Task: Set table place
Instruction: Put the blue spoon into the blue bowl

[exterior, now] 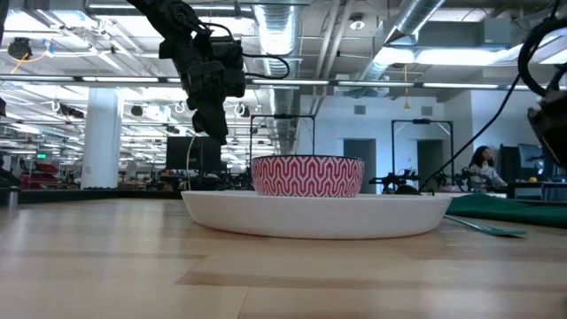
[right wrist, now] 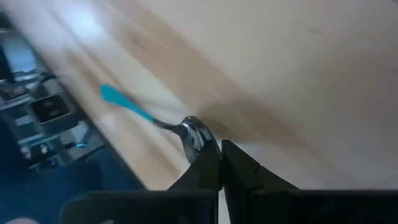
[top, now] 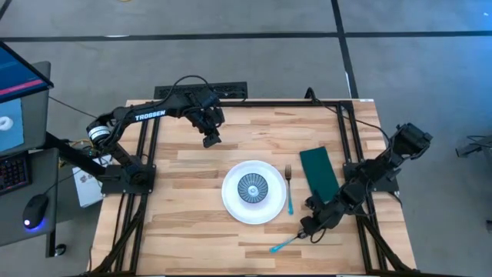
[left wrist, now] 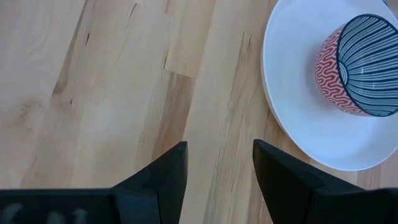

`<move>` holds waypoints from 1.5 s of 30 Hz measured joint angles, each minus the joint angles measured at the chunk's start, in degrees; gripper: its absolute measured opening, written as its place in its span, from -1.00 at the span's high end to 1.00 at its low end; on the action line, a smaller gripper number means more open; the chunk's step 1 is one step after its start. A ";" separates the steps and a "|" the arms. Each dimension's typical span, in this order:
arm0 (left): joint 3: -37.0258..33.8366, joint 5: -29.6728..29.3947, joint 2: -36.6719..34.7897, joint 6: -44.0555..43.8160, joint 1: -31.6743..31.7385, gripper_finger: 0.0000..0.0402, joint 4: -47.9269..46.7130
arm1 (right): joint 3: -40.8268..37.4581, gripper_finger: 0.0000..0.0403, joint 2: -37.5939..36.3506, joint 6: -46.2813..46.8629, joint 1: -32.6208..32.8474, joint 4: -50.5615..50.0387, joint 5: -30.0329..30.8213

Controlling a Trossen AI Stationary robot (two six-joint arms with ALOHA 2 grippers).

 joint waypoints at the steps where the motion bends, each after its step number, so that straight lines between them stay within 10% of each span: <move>1: 0.00 0.00 0.00 0.00 0.01 0.15 0.00 | 0.00 0.88 -0.06 -0.80 -0.18 0.68 0.76; 14: 0.00 0.77 0.00 -1.35 -0.01 0.15 -0.10 | -0.14 0.88 -10.02 -21.96 -10.36 3.87 5.98; 22: 0.00 0.98 0.00 -5.10 -1.38 0.15 0.22 | 1.04 0.88 -12.96 -38.68 -27.64 0.10 -0.23; 45: 0.07 0.42 0.00 -2.12 -4.37 0.15 -8.17 | 30.91 0.88 15.55 -66.18 -45.29 -12.11 -27.04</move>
